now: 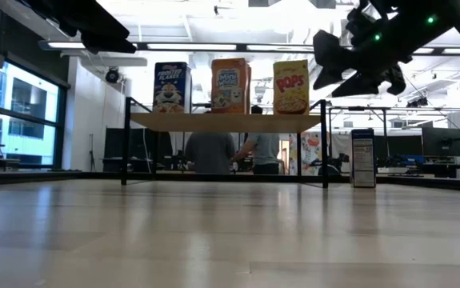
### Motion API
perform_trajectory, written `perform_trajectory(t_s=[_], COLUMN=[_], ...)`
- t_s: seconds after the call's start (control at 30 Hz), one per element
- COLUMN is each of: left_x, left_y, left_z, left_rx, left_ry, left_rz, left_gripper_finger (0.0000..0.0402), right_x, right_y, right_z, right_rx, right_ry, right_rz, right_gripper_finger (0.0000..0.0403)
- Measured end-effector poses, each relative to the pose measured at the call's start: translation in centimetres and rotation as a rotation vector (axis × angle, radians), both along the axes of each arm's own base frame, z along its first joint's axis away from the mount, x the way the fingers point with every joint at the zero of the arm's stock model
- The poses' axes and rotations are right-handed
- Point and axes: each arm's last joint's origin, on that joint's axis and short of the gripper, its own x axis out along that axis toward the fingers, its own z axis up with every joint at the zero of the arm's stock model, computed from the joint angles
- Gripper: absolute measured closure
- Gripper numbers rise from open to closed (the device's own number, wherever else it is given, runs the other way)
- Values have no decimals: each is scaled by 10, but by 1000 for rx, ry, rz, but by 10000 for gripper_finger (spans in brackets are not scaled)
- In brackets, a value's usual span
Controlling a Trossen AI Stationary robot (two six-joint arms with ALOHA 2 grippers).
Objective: Stack cereal on shelf
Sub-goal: Put the blue cereal box aligned with the other blue cereal boxes on the shelf
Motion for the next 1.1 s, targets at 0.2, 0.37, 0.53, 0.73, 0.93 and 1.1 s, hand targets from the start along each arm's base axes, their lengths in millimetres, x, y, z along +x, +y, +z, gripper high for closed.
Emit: perform_trajectory(t_s=[0.2, 0.37, 0.53, 0.73, 0.93, 1.1], left_x=[0, 0, 0, 0, 0, 0], left_y=[0, 0, 0, 0, 0, 0], left_z=[0, 0, 0, 0, 0, 0], left_rx=[0, 0, 0, 0, 0, 0], left_ry=[-1, -1, -1, -1, -1, -1], left_rz=[0, 0, 0, 0, 0, 0], left_gripper_finger=[145, 145, 145, 145, 145, 145], right_x=[-11, -24, -33, -44, -63, -74], right_y=[-3, -11, -28, -49, -65, -77], right_z=[6, 13, 17, 18, 20, 26], right_rx=[-53, -58, -30, 82, 217, 276], right_ry=[19, -25, -63, -66, -49, -80], right_rz=[-54, -130, -218, -275, -324, -360], right_gripper_finger=[189, 189, 189, 168, 113, 80])
